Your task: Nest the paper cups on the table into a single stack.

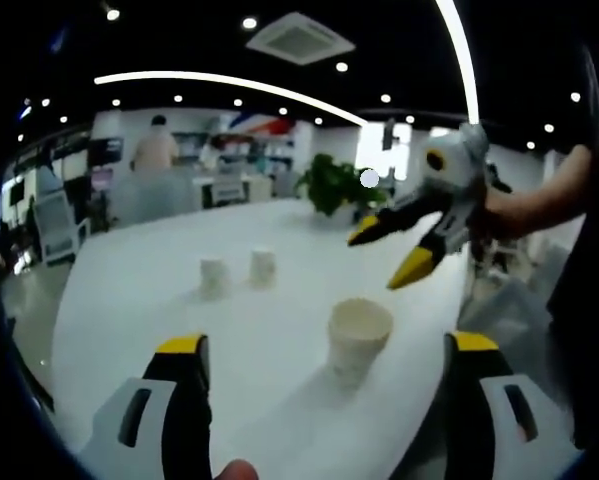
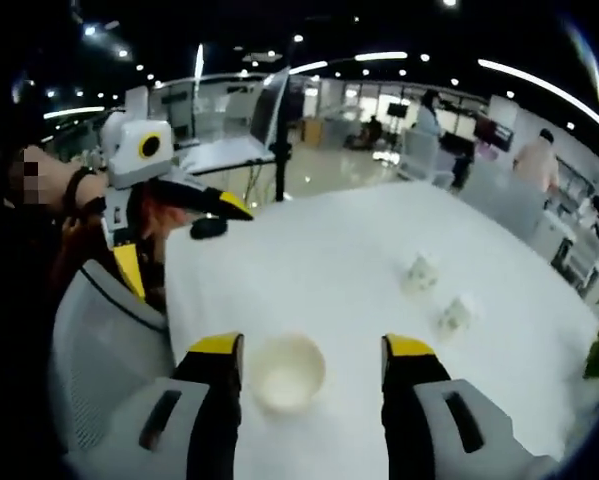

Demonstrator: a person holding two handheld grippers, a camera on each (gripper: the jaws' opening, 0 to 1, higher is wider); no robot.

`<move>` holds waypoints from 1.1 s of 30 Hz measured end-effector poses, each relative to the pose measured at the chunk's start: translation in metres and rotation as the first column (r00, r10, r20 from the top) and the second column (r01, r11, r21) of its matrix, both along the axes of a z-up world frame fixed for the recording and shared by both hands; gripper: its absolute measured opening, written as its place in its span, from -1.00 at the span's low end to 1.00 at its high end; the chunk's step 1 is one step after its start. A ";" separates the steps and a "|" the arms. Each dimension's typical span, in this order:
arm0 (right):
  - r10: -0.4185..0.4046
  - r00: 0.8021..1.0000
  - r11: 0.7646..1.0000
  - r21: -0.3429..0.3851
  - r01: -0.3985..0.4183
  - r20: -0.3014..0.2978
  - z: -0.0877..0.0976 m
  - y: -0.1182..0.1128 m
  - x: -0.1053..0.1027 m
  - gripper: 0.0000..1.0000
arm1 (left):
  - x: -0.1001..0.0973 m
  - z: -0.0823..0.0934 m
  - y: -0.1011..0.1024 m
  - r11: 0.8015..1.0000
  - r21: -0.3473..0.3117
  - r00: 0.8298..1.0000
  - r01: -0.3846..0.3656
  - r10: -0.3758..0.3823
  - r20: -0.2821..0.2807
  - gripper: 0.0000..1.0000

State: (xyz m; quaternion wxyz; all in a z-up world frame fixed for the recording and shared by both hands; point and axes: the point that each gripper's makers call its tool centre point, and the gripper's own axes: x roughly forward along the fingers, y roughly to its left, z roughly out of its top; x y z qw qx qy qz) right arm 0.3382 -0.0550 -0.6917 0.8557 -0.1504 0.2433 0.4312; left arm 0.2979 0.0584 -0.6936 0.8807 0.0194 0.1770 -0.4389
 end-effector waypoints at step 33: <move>-0.388 0.918 0.897 0.195 0.397 -0.086 -0.015 -0.090 0.101 1.00 | 0.013 0.010 -0.002 0.999 -0.002 0.999 -0.035 0.035 -0.013 0.89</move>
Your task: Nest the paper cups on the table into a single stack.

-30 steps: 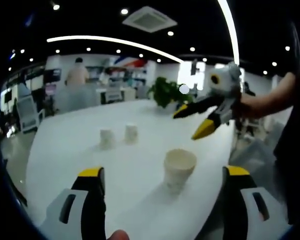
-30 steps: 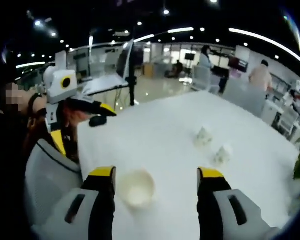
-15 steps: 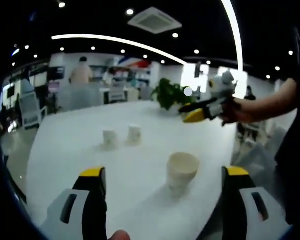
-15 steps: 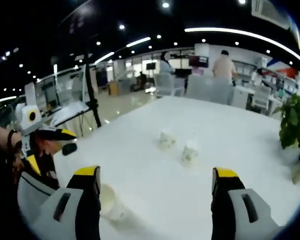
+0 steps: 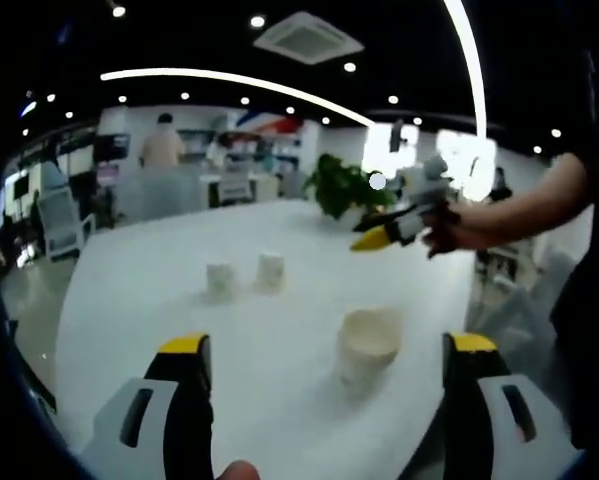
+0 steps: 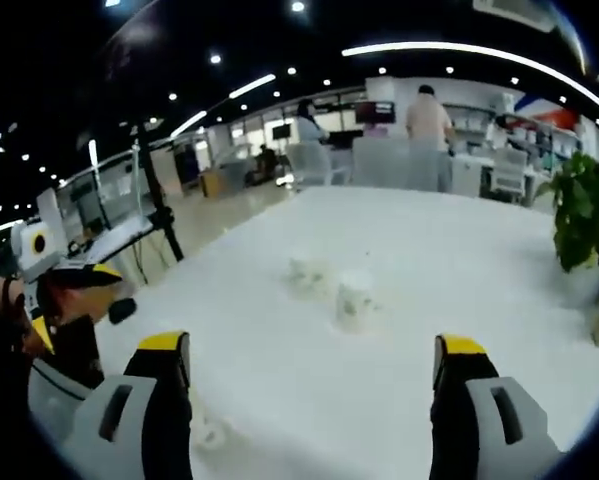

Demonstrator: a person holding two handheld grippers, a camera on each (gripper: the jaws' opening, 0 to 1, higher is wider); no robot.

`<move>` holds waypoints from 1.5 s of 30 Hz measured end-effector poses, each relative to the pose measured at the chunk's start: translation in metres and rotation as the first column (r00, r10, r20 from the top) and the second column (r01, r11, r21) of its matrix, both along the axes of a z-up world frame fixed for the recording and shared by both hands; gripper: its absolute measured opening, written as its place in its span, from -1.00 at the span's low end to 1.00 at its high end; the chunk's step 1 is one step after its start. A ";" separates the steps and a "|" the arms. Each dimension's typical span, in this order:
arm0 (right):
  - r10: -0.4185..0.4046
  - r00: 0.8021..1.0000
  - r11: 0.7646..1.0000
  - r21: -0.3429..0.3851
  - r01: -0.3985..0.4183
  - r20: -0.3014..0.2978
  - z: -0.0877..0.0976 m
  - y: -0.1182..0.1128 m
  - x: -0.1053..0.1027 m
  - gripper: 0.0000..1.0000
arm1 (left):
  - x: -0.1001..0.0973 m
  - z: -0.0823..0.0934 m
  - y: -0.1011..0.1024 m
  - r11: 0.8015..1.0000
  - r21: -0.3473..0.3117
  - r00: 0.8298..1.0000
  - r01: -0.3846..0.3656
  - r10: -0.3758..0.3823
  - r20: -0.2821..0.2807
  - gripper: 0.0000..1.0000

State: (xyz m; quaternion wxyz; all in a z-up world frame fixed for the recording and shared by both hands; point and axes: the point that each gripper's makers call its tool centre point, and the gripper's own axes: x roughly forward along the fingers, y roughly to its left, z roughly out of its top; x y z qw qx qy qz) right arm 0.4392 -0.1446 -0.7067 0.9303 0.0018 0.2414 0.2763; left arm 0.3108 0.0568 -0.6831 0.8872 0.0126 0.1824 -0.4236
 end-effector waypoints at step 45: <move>0.166 0.983 0.976 -0.128 -0.175 -0.075 -0.078 0.027 0.145 0.42 | 0.020 -0.013 0.006 0.986 -0.007 0.985 -0.168 0.168 -0.034 0.87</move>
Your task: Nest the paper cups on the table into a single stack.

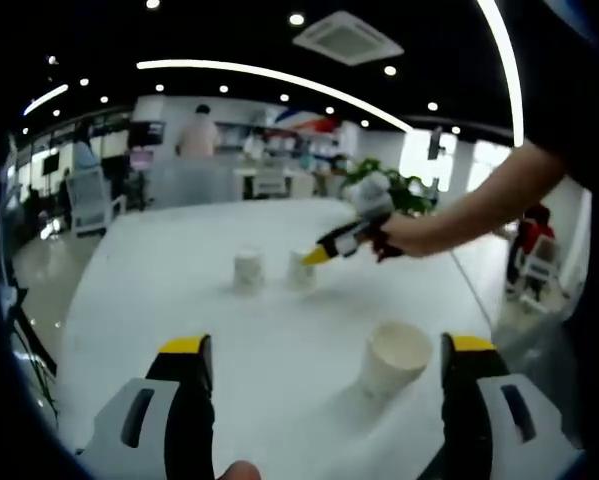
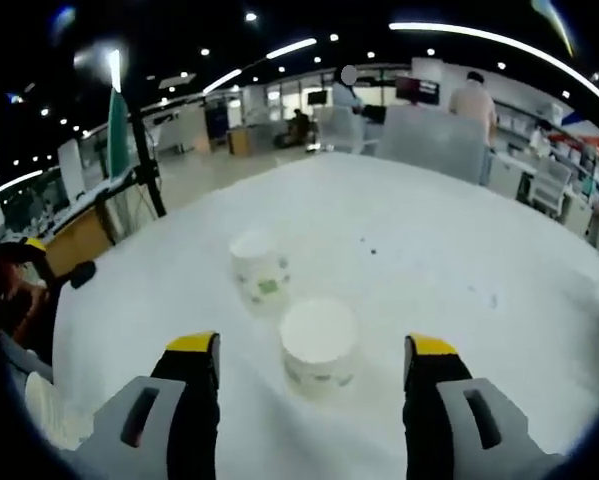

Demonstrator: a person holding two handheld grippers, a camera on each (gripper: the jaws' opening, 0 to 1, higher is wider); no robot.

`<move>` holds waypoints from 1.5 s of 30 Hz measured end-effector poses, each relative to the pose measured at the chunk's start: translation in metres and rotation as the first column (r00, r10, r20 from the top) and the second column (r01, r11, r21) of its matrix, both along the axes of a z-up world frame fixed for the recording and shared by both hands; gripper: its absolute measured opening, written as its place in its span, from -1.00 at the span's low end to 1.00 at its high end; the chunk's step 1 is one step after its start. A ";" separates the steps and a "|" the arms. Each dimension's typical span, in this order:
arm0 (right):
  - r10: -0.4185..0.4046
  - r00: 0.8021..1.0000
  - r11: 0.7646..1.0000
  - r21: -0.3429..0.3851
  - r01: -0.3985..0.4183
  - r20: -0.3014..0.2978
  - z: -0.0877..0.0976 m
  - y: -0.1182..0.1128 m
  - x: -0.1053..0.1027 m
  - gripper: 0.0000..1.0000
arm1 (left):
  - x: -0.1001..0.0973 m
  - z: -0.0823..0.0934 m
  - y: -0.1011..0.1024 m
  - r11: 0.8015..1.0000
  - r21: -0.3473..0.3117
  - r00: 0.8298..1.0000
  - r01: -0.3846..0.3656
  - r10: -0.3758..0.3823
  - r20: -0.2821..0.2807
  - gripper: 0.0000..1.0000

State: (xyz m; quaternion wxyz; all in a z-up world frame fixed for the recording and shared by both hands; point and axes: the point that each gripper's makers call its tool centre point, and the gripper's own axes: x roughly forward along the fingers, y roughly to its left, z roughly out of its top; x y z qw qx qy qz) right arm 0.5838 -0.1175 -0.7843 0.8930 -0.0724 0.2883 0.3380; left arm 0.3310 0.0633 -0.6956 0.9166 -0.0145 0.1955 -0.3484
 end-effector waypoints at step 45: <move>0.017 0.998 1.000 -0.013 -0.017 -0.055 -0.002 0.005 0.002 -0.32 | -0.012 -0.011 0.014 0.999 -0.003 0.999 -0.037 0.037 -0.026 0.83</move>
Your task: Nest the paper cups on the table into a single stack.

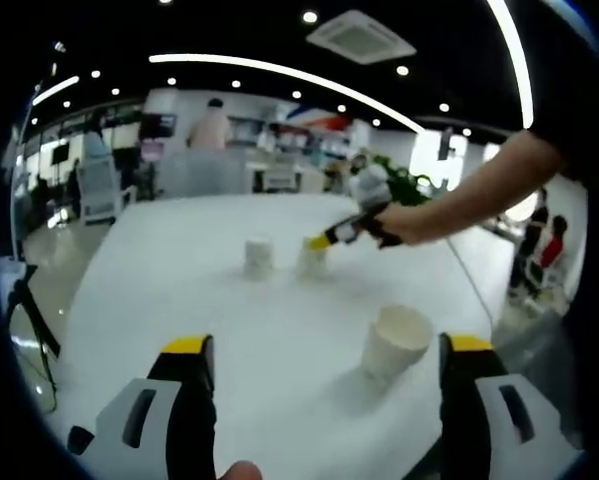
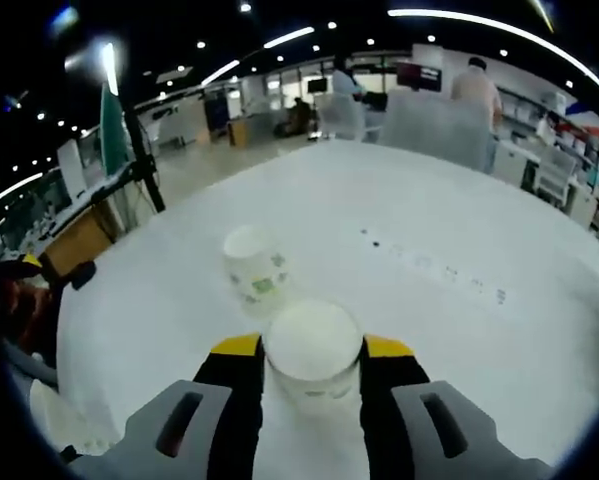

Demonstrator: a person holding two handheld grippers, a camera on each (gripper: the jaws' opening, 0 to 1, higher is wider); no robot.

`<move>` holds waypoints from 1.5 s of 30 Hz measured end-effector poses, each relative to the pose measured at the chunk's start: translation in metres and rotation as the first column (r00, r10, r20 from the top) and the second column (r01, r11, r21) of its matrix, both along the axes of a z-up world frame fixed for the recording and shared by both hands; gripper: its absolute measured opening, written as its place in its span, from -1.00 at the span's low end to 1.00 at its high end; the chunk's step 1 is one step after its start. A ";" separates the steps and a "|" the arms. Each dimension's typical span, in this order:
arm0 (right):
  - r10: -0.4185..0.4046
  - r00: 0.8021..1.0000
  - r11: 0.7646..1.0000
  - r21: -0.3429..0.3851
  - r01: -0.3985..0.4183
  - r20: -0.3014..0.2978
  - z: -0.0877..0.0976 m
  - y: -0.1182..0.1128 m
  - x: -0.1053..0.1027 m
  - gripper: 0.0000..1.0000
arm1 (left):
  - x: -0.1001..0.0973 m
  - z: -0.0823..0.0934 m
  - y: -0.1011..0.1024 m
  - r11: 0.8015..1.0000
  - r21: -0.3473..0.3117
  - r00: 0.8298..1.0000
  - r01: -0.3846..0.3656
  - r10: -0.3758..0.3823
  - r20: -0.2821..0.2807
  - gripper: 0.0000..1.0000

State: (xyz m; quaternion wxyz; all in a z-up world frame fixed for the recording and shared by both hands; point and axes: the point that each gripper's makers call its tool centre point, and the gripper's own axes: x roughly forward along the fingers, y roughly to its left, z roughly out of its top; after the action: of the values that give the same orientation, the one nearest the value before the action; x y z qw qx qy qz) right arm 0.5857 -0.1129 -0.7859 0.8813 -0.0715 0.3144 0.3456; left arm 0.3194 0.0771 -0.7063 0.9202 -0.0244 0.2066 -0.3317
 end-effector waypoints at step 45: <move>0.031 0.996 0.997 0.074 -0.037 0.078 0.077 0.020 -0.067 -0.32 | 0.003 0.026 -0.024 0.993 -0.019 0.992 0.115 -0.114 0.054 0.78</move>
State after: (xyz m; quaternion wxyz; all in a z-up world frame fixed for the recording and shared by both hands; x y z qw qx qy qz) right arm 0.5185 -0.0924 -0.7090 0.8887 -0.0565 0.2659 0.3692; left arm 0.3226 0.0533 -0.6808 0.9044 -0.0139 0.1798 -0.3866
